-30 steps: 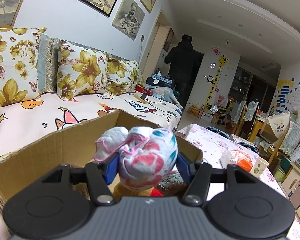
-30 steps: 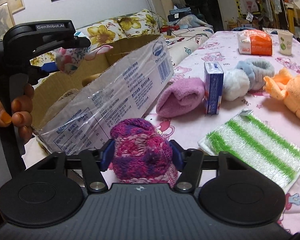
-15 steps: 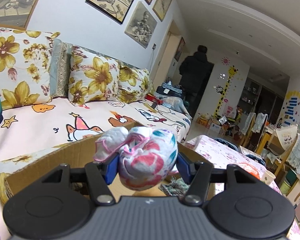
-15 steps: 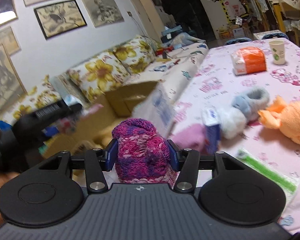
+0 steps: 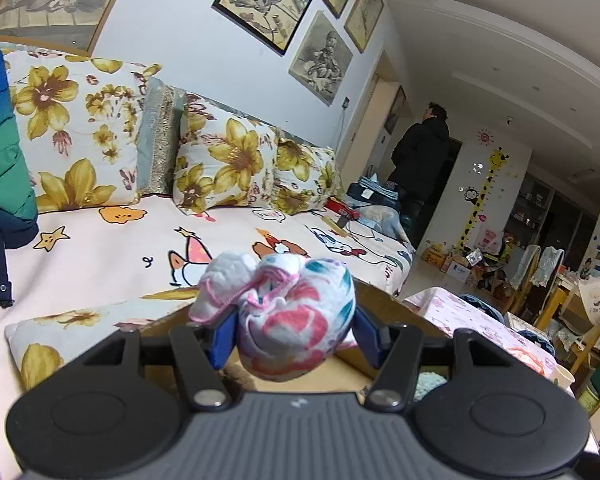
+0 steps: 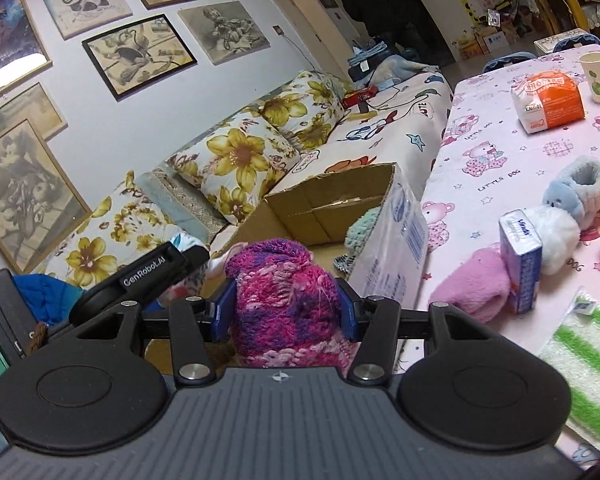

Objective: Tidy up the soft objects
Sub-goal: 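Open both grippers over the box to drop the balls, then move both tools back over the remaining toys on the table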

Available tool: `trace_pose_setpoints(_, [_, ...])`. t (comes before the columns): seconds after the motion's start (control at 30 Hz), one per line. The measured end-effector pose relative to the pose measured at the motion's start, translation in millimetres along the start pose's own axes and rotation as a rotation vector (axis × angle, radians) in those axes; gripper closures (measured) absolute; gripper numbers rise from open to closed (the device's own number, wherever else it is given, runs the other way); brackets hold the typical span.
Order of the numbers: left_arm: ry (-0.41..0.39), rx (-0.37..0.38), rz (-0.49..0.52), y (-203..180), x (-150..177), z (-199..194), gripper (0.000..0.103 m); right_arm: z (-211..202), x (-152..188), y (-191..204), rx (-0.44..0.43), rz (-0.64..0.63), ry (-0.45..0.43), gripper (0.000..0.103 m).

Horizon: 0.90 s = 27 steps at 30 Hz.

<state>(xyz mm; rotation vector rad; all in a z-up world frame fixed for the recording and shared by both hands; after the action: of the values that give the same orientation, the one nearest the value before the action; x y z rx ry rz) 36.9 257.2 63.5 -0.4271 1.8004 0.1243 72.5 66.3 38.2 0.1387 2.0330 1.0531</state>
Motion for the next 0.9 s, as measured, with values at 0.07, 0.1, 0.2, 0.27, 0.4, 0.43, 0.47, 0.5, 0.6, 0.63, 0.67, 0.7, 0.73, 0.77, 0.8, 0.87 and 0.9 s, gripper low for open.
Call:
trace_pose_setpoints(0.07, [0.004,-0.006,-0.007,2,0,0,0.043,-9,0,1,-0.011,-0.002,-0.003,0.039])
trace_pose_setpoints(0.1, [0.007,-0.007,-0.011,3,1,0,0.043,-9,0,2,-0.011,-0.011,-0.002,0.039])
trace_pose_setpoints(0.2, [0.010,-0.012,-0.008,4,1,0,0.043,-8,0,5,-0.019,-0.015,0.005,0.039])
trace_pose_setpoints(0.27, [0.012,-0.017,-0.007,6,1,1,0.043,-6,1,9,-0.035,-0.014,0.019,0.039])
trace_pose_setpoints(0.4, [0.026,-0.036,-0.010,10,3,2,0.043,-3,8,8,-0.041,-0.008,0.074,0.037])
trace_pose_setpoints(0.43, [0.029,-0.041,-0.012,11,3,3,0.042,-2,9,6,-0.039,-0.002,0.087,0.033])
trace_pose_setpoints(0.47, [0.034,-0.045,-0.014,12,3,3,0.042,-2,10,4,-0.036,0.002,0.093,0.031])
trace_pose_setpoints(0.5, [0.036,-0.049,-0.015,13,4,3,0.042,-4,9,3,-0.037,0.003,0.092,0.027])
trace_pose_setpoints(0.6, [0.022,-0.055,-0.009,14,2,1,0.035,-13,5,2,-0.052,0.011,0.076,0.006])
trace_pose_setpoints(0.63, [0.015,-0.062,-0.001,13,1,0,0.033,-16,3,2,-0.058,0.010,0.064,0.002])
trace_pose_setpoints(0.67, [0.007,-0.068,0.007,13,0,-1,0.028,-21,1,2,-0.058,0.005,0.053,0.002])
trace_pose_setpoints(0.7, [0.001,-0.069,0.012,13,-1,-2,0.026,-24,-2,1,-0.052,-0.003,0.041,0.002])
trace_pose_setpoints(0.73, [-0.006,-0.069,0.017,12,-2,-3,0.025,-28,-5,-1,-0.044,-0.009,0.026,0.002])
trace_pose_setpoints(0.77, [-0.011,-0.069,0.022,11,-2,-3,0.023,-31,-8,-3,-0.036,-0.010,0.010,0.002])
trace_pose_setpoints(0.8, [-0.015,-0.069,0.027,10,-3,-4,0.022,-35,-11,-5,-0.028,-0.007,-0.005,0.002])
trace_pose_setpoints(0.87, [-0.021,-0.063,0.032,9,-3,-4,0.021,-43,-17,-12,-0.013,0.002,-0.032,0.002])
trace_pose_setpoints(0.9, [-0.024,-0.060,0.034,8,-4,-4,0.021,-47,-20,-17,0.000,0.002,-0.047,0.001])
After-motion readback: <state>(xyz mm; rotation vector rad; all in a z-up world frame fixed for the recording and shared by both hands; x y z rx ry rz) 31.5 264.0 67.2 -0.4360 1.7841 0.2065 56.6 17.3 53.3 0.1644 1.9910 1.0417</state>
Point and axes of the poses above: each gripper's, at about its wrist camera, not at the fingertips, and z roughly the way its jaws point, y to its left, x to its underside, the point moved 10 cm from there along z, roughly the way its jaws point, and after that the axes turned 14 degrees about z, right-handed, at the moved point
